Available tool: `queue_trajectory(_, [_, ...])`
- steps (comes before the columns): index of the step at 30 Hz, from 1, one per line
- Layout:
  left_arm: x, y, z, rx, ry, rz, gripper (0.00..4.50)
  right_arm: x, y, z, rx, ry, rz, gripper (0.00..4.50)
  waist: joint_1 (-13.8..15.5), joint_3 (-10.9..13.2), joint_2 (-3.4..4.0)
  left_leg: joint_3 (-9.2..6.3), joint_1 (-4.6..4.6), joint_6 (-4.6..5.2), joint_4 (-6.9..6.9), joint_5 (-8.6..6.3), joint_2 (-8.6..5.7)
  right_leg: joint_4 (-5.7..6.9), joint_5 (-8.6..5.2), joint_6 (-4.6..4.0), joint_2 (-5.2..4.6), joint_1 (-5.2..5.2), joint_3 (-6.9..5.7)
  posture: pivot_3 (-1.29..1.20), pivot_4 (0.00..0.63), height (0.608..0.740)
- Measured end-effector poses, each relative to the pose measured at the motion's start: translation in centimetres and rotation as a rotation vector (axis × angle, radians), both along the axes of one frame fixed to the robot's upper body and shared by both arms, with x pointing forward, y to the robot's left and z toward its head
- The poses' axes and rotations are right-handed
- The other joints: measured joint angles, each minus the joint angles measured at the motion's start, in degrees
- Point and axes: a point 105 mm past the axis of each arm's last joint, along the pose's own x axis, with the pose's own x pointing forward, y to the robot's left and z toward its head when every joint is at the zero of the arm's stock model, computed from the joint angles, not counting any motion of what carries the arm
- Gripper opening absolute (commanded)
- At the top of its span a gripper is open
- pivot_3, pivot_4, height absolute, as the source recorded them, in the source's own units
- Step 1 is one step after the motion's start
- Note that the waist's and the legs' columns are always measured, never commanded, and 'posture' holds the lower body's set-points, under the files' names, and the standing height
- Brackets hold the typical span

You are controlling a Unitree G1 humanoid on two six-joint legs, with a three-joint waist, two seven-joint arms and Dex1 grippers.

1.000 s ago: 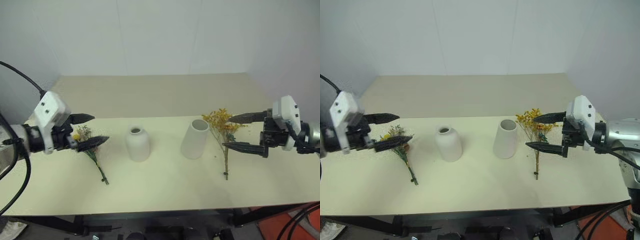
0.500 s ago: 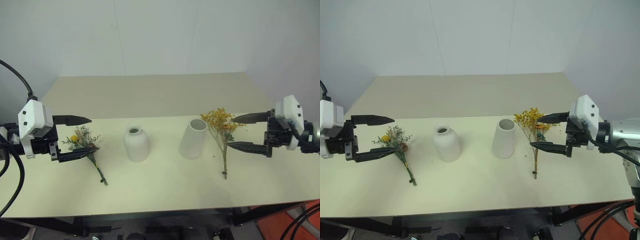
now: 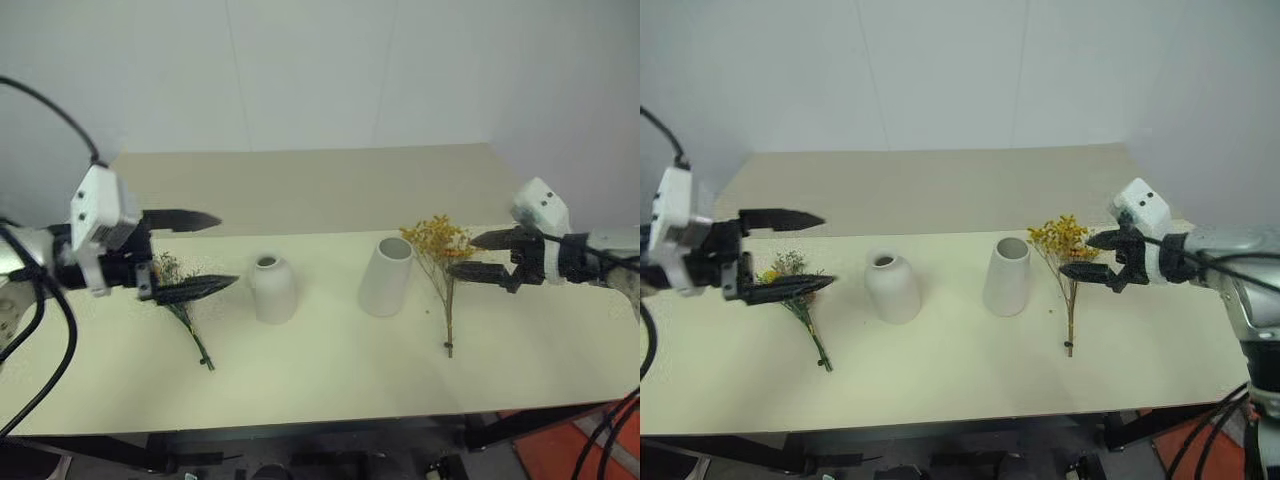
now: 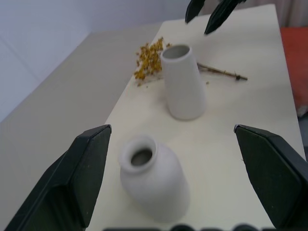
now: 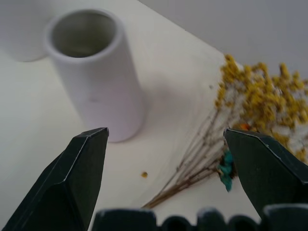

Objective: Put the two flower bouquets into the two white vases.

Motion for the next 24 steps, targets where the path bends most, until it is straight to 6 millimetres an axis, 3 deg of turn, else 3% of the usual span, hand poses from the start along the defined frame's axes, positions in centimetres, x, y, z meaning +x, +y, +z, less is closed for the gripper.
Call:
queue_trajectory(9, [3.5,-6.9,0.8,0.003,0.096,-0.077,4.48,2.4,-1.1,-2.9,-0.041,0.281,-0.255,4.50,-0.32,0.05,-0.08,-0.07,-0.15,0.02,0.07,0.00,-0.08,-0.05,0.11,-0.02,0.02,-0.04,0.01,0.00,0.150,0.740])
queue_trajectory(13, [4.8,-9.6,0.2,0.051,0.120,-0.133,4.48,3.1,-1.3,-3.9,-0.052,0.383,-0.317,4.50,-0.96,0.06,-0.07,-0.08,-0.28,0.06,0.07,-0.03,-0.10,-0.01,0.14,-0.08,0.02,-0.21,0.03,0.00,0.150,0.740])
queue_trajectory(18, [5.8,-11.4,0.2,0.101,0.109,-0.187,4.48,3.5,-1.5,-5.1,-0.062,0.496,-0.365,4.50,-1.19,0.06,-0.06,-0.08,-0.53,0.07,0.07,-0.03,-0.09,0.14,0.16,-0.10,0.03,-0.54,0.05,0.00,0.150,0.740])
queue_trajectory(24, [6.6,-12.0,-0.5,0.110,0.121,-0.197,4.48,3.3,-0.5,-7.3,-0.080,0.612,-0.342,4.50,-1.19,0.06,-0.05,-0.09,-1.02,0.07,0.31,-0.02,-0.11,0.30,0.22,-0.13,0.03,-1.01,0.07,0.00,0.150,0.740])
